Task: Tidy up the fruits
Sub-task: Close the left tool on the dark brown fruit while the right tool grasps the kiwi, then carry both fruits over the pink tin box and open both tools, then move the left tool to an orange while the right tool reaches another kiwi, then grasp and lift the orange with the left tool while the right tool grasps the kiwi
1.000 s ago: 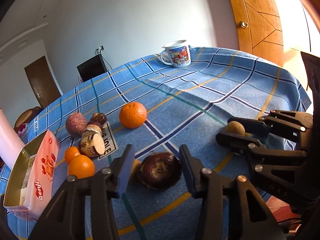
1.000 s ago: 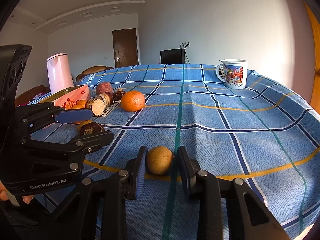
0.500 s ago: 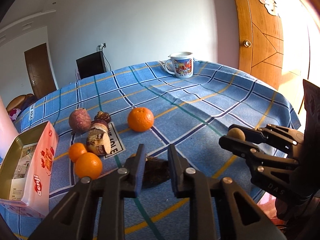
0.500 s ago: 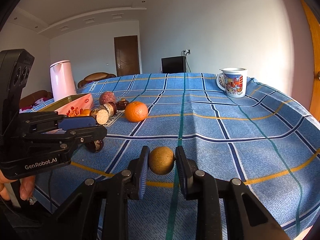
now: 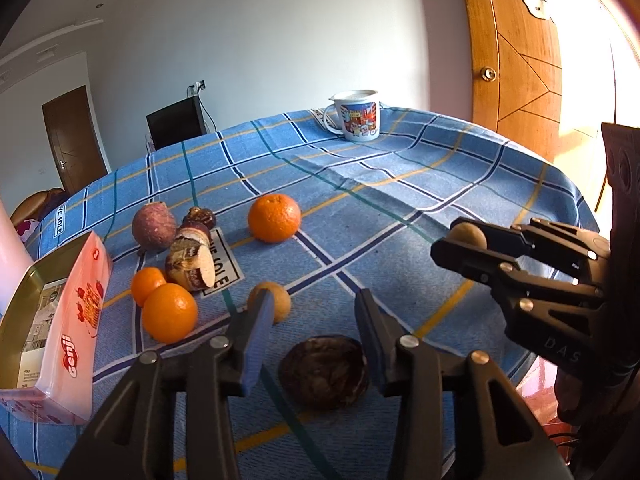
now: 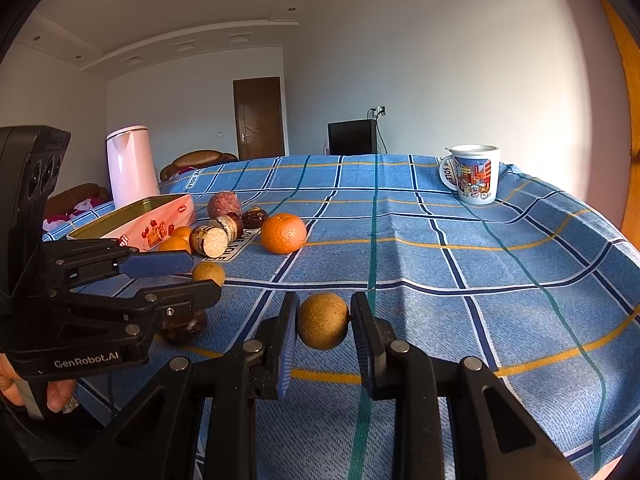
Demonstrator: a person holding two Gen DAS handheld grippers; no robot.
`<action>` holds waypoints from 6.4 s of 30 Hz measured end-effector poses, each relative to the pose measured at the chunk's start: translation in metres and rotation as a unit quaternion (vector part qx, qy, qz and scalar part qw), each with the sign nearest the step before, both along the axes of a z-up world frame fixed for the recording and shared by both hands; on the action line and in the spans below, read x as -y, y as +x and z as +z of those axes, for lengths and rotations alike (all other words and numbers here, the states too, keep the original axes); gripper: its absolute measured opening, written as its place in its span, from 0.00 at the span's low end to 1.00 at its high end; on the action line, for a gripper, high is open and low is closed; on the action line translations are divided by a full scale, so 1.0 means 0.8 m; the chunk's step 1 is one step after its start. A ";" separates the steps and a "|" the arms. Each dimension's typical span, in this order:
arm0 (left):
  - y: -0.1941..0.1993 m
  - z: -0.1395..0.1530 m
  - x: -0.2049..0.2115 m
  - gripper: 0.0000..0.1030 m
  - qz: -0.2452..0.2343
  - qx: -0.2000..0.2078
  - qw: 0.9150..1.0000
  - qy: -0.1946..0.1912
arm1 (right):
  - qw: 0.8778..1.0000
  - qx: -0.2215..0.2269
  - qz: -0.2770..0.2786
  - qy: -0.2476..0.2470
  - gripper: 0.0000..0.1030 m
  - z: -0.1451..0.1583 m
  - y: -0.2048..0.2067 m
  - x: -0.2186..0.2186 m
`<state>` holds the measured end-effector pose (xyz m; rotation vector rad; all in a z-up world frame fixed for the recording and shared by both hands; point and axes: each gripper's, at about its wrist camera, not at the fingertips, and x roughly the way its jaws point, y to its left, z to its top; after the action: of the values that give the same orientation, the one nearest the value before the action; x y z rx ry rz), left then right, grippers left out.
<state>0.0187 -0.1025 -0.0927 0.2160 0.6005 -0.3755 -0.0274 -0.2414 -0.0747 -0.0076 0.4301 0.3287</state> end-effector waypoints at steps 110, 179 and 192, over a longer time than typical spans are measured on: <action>0.026 0.036 -0.166 0.76 0.145 0.020 0.985 -0.088 | 0.989 -0.077 0.106 -0.067 0.69 0.021 0.081 -0.136; 0.020 0.026 -0.117 0.39 0.102 0.065 0.989 -0.080 | 0.993 0.011 0.121 0.001 0.29 0.023 0.055 -0.094; 0.012 0.029 -0.115 0.39 0.106 0.097 0.987 -0.076 | 0.992 0.035 0.122 0.003 0.29 0.025 0.045 -0.092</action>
<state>0.0283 -0.0103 -0.0692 0.0400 0.3967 -0.1910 0.0088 -0.1679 -0.0545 -0.0659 0.3582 0.5689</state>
